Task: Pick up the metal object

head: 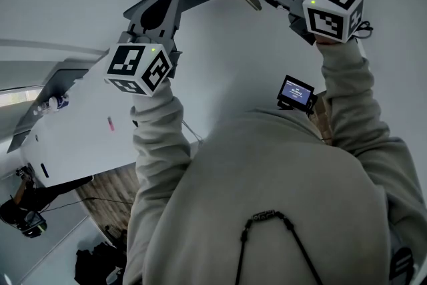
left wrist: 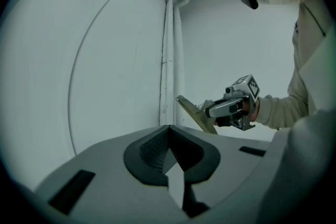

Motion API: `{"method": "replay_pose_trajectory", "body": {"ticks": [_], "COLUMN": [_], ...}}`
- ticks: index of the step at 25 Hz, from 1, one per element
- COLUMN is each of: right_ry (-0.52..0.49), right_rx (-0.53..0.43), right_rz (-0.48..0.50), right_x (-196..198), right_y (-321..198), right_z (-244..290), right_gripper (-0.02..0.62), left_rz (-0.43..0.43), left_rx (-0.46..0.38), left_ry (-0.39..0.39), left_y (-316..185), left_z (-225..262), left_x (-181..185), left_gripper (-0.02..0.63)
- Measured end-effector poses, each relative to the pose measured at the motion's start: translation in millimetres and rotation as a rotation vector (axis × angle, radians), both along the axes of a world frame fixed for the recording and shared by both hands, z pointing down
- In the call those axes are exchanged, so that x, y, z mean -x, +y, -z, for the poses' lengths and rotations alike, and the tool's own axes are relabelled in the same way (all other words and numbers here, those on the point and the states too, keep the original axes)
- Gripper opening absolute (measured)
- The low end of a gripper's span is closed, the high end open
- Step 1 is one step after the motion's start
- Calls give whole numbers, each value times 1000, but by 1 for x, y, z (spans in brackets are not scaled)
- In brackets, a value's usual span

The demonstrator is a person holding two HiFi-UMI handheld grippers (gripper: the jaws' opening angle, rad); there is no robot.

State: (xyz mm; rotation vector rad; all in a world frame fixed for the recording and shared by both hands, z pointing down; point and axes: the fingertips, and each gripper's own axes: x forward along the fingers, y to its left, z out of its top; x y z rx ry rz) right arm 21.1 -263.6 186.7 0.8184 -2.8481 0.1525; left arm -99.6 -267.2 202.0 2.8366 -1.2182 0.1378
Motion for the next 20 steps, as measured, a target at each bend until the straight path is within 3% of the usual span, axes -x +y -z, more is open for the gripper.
{"method": "replay_pose_trajectory", "body": {"ticks": [20], "right_ry": [23], "right_rx": [37], "right_rz": [-2], "right_x": [-2], "right_y": [-5], "right_z": [-22], "right_gripper": [100], "left_rz": [14], "left_rx": [48], "left_ry": [20], "left_y": [-6], "left_z": [-28], "left_x": [10], "left_gripper": [5]}}
